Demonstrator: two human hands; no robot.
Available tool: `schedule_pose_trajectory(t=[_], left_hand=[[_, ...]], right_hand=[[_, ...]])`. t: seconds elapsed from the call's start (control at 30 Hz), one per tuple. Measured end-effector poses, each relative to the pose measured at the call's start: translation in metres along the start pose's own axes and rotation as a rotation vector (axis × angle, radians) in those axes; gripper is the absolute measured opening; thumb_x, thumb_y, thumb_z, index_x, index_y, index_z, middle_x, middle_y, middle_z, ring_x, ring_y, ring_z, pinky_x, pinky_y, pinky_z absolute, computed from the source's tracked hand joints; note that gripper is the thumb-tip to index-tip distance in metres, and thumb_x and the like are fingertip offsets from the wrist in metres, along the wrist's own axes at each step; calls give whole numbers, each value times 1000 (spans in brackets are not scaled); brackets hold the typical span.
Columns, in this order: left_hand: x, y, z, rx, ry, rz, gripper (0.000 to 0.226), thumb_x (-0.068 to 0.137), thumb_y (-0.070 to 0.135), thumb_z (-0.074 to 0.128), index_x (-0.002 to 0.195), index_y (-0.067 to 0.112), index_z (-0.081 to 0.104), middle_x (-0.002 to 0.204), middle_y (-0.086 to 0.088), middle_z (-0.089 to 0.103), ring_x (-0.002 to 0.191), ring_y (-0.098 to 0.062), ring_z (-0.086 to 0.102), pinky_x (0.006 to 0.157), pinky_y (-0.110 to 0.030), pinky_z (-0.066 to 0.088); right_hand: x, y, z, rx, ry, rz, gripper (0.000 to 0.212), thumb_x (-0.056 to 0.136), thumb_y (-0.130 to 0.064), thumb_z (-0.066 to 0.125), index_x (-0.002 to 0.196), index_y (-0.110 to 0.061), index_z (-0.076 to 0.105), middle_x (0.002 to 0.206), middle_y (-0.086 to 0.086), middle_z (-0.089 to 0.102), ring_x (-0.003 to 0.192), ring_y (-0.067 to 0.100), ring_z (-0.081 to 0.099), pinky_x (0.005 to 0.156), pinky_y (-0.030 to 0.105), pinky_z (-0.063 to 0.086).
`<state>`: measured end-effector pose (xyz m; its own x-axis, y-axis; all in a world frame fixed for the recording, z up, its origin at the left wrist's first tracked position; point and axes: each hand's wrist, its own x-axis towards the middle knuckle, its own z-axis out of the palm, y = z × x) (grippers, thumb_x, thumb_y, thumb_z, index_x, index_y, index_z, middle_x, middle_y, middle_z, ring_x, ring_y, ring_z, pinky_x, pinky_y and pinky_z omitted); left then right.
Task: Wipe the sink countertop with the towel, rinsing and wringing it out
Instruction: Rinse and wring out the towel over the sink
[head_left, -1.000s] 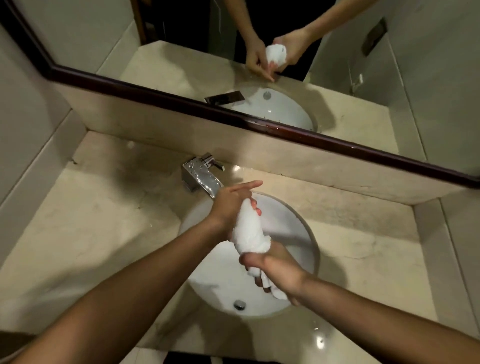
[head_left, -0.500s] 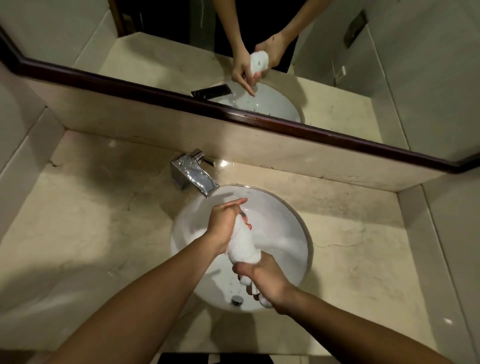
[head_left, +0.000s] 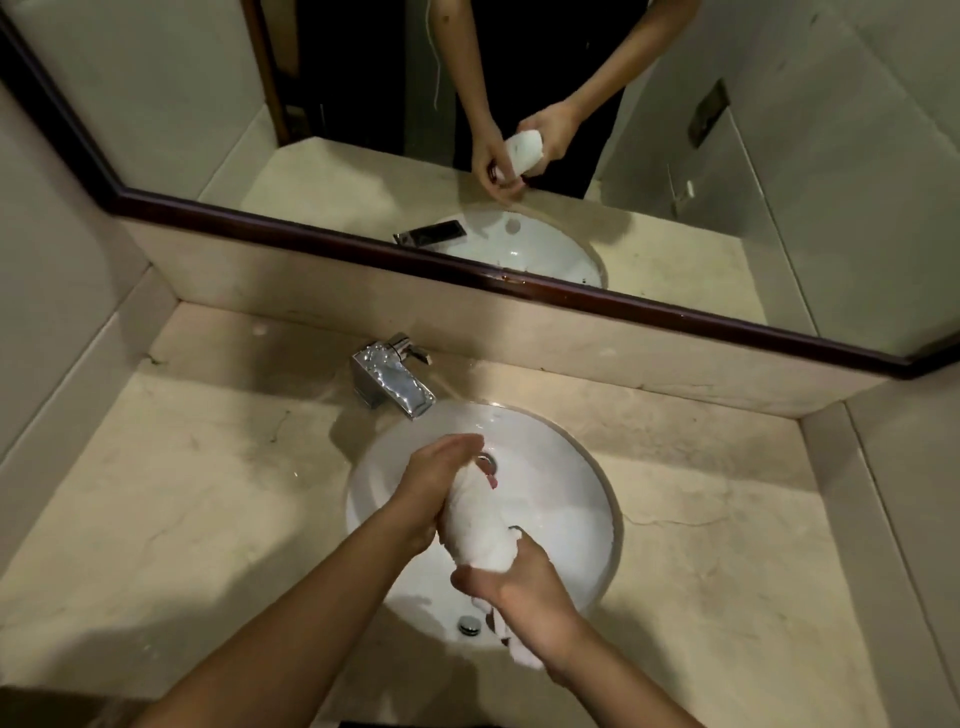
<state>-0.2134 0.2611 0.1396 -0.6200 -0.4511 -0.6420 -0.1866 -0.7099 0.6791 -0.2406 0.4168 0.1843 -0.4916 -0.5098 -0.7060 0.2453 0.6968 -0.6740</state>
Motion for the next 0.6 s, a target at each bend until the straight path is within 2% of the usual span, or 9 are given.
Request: schedule_pose_trajectory(t=[0.07,0.13,0.2,0.27,0.37,0.43,0.5,0.57,0.6], left_hand=[[-13,10,4,-8,-173,5,37,97,26,68,127,4,64,114,-21,75,99,-34,74,82,-37,59],[-24,21,7,-23,-380,36,55,92,32,73,140,11,57,134,-18,68,122,-33,67,101,-43,55],[-32,27,11,-68,-561,94,82,80,36,85,150,14,48,149,-14,57,140,-32,54,113,-54,45],[-39,27,26,-148,-676,144,92,76,36,89,153,15,43,161,-10,44,151,-31,38,114,-67,37],[-48,23,51,-309,-865,185,86,81,28,87,151,14,40,163,-18,34,153,-42,27,114,-76,26],[-52,26,59,-282,-948,223,78,83,23,85,149,15,44,157,-21,38,147,-46,36,113,-70,34],[-56,30,66,-318,-1074,250,77,87,14,80,153,11,39,161,-22,32,147,-47,36,115,-65,36],[-61,30,74,-431,-1233,285,80,93,3,70,160,4,26,164,-27,28,149,-48,31,119,-62,31],[-61,28,74,-420,-1216,271,84,94,3,69,161,4,19,164,-26,30,150,-50,30,121,-62,29]], right_hand=[[-18,-10,-17,190,-170,57,26,80,-15,76,103,-13,64,72,11,56,44,18,46,41,20,34],[-34,-13,-37,407,-368,139,30,79,-16,77,105,-9,64,76,14,55,43,19,43,37,19,32],[-43,-14,-50,619,-575,229,47,67,-19,85,106,-5,63,77,13,58,42,20,47,36,20,36],[-53,-14,-59,796,-741,202,65,55,-21,94,112,-3,68,77,15,59,49,26,55,42,26,46],[-60,-5,-67,965,-825,125,76,62,-28,95,123,6,68,82,23,61,76,40,68,52,35,56],[-60,5,-72,976,-880,22,74,83,-40,79,137,5,58,96,22,65,95,39,69,59,33,60],[-60,12,-72,1028,-914,25,73,93,-43,66,144,5,48,101,18,66,92,30,69,66,28,58],[-61,18,-74,1057,-891,12,77,91,-48,62,146,0,37,97,11,66,75,17,68,66,21,53],[-60,20,-74,1050,-835,-23,85,88,-50,66,148,-2,30,101,10,65,70,13,67,64,20,53]])
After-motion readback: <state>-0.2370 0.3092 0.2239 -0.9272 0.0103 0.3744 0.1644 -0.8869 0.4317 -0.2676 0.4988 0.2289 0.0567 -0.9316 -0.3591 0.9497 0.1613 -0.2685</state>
